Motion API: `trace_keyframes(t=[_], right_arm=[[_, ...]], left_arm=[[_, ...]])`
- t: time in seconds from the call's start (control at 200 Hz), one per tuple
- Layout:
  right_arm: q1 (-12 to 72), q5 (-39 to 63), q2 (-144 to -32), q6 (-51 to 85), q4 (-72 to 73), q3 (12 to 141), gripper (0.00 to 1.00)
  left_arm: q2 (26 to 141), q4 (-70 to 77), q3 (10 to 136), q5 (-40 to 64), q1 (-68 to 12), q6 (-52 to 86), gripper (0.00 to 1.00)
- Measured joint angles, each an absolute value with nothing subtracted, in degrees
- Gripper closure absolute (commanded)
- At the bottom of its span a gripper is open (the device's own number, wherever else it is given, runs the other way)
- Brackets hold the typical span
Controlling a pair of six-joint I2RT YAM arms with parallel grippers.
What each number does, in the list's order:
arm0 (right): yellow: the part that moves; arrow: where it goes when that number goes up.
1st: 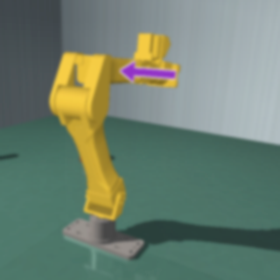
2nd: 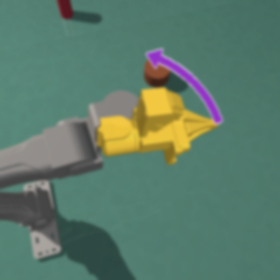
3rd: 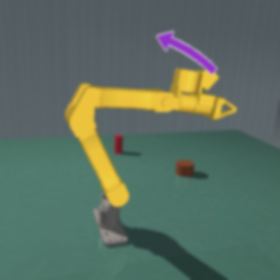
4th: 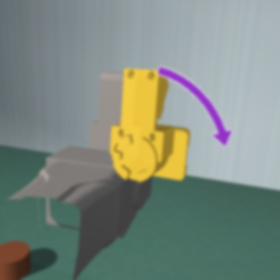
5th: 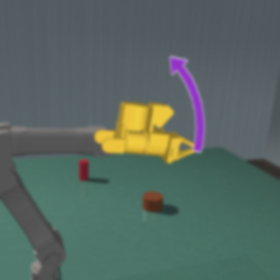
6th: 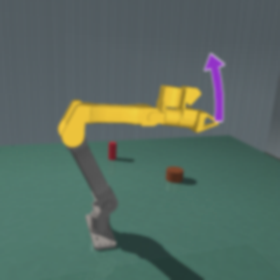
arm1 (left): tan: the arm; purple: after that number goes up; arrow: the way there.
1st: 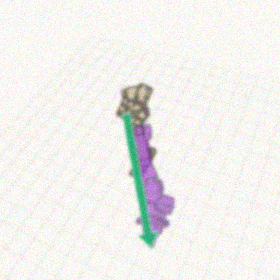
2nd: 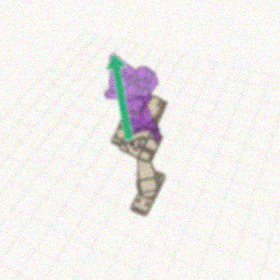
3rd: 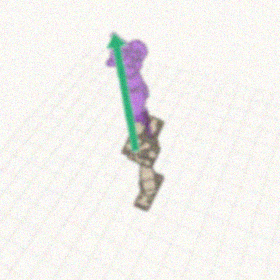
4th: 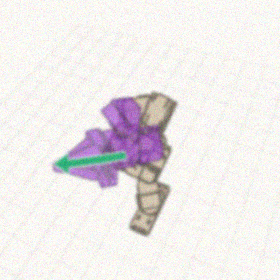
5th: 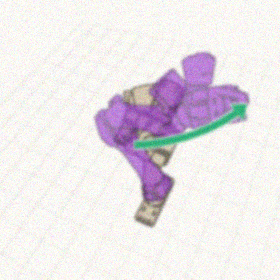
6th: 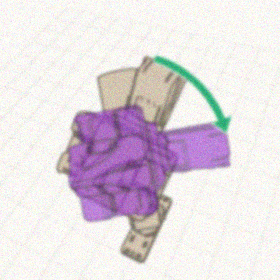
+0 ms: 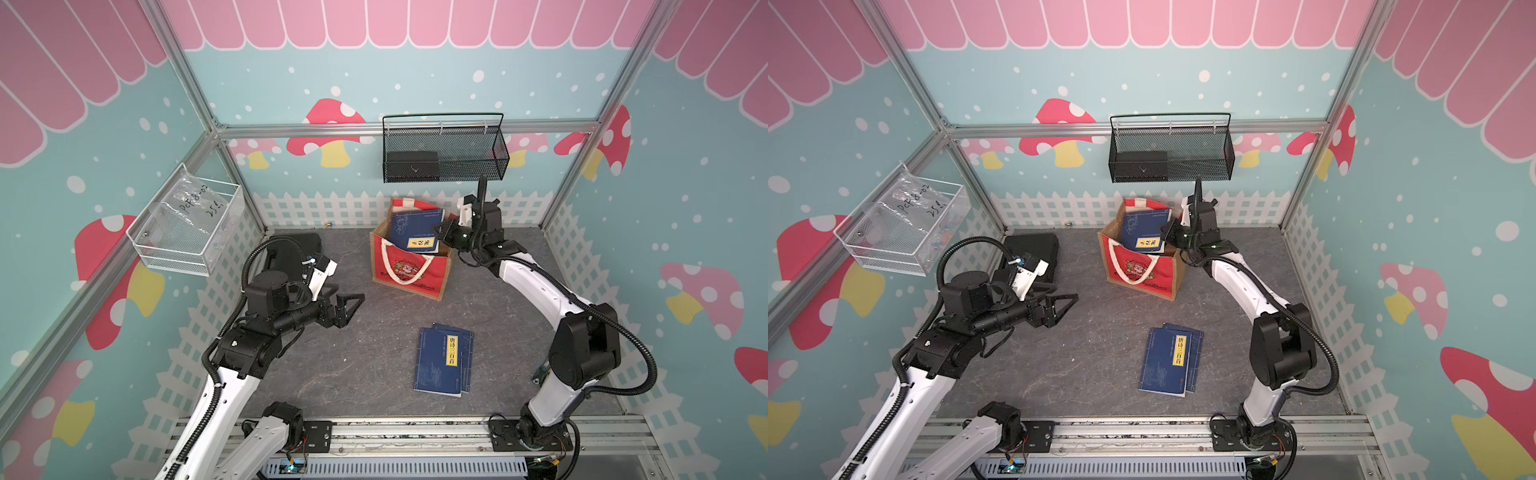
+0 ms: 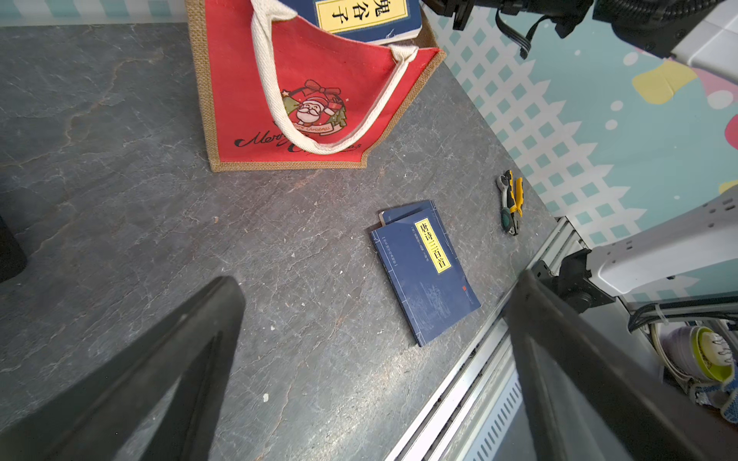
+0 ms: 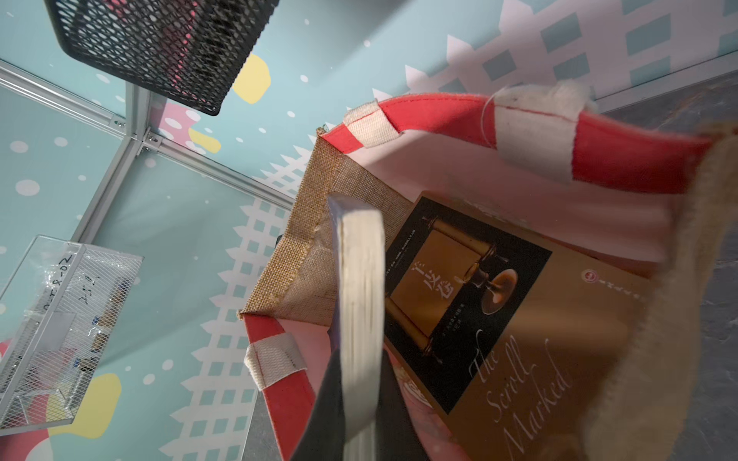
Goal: Put the books into the canvas bag
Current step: Place the book in the canvas bag.
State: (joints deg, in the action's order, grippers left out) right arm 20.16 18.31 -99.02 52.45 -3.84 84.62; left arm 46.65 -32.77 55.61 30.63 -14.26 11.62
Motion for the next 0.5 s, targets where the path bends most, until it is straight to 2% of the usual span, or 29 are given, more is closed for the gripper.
trace_keyframes(t=[0.185,0.38,0.5], right_arm=[[22.0,14.48,-103.02,55.44,-4.38,86.41,0.9],[22.24,11.27,-104.2,57.1,-5.34,87.5,0.68],[22.24,10.28,-104.29,57.6,-6.57,89.1,0.48]], left_arm=[[46.59,-29.1,53.17,30.61,-14.39,15.53,0.01],[46.87,-25.15,48.84,30.61,-15.7,20.64,0.01],[48.38,-23.55,47.86,30.59,-17.1,22.96,0.01]])
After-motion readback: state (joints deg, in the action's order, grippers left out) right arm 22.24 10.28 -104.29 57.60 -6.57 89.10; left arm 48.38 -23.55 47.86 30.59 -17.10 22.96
